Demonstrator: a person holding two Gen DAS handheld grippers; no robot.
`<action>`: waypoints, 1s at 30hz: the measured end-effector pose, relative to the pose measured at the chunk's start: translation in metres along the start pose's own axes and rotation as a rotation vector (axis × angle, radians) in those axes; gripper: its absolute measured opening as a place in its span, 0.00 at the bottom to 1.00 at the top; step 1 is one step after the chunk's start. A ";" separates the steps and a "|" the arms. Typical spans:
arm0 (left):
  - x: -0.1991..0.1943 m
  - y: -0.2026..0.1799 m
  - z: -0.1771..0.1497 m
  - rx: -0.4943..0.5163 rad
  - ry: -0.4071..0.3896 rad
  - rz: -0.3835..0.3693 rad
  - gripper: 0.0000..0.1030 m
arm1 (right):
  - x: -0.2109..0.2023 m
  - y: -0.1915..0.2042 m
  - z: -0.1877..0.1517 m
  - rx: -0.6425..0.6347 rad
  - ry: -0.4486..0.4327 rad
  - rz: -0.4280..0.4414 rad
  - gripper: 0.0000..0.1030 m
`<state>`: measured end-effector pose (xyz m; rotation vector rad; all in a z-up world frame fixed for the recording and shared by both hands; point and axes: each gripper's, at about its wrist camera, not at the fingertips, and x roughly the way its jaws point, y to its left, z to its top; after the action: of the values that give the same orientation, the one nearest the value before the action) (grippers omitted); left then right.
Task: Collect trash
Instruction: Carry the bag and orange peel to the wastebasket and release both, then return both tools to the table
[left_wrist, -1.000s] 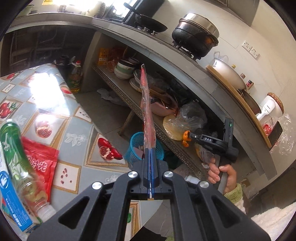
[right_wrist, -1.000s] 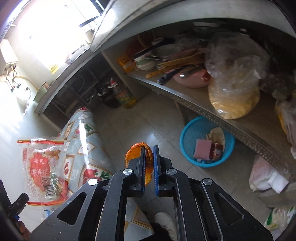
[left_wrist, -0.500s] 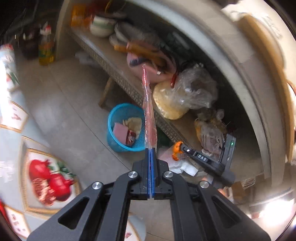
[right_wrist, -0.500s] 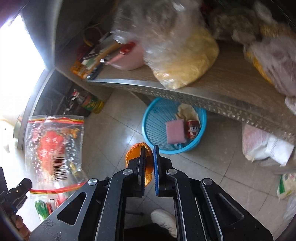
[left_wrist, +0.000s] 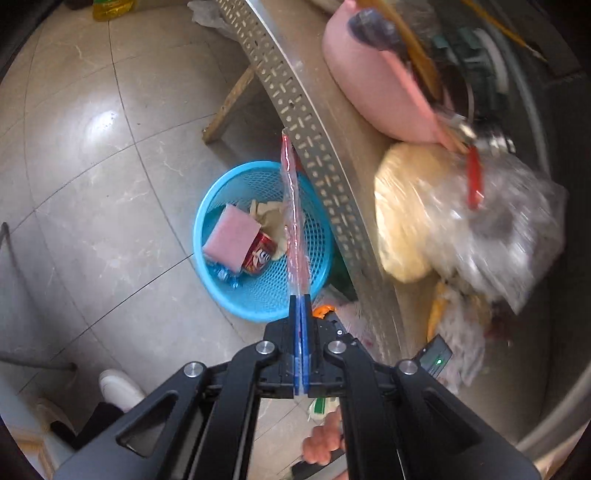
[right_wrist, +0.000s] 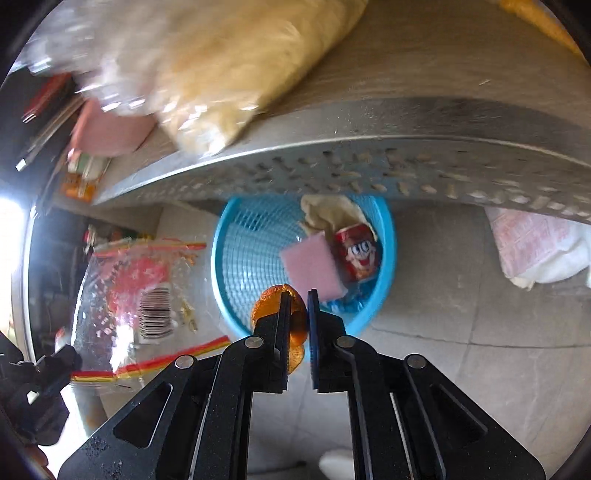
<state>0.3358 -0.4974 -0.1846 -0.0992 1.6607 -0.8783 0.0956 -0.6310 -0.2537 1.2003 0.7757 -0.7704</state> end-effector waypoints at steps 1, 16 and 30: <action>0.008 0.003 0.004 -0.011 0.015 -0.010 0.01 | 0.010 -0.002 0.003 0.010 -0.001 -0.002 0.16; -0.010 -0.003 -0.003 0.014 -0.004 -0.030 0.31 | 0.013 -0.014 -0.021 -0.034 -0.119 -0.082 0.45; -0.180 -0.029 -0.126 0.213 -0.258 0.004 0.56 | -0.117 0.034 -0.087 -0.290 -0.231 -0.035 0.54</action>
<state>0.2692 -0.3654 -0.0196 -0.0599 1.3204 -0.9903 0.0539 -0.5280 -0.1542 0.8239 0.6906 -0.7797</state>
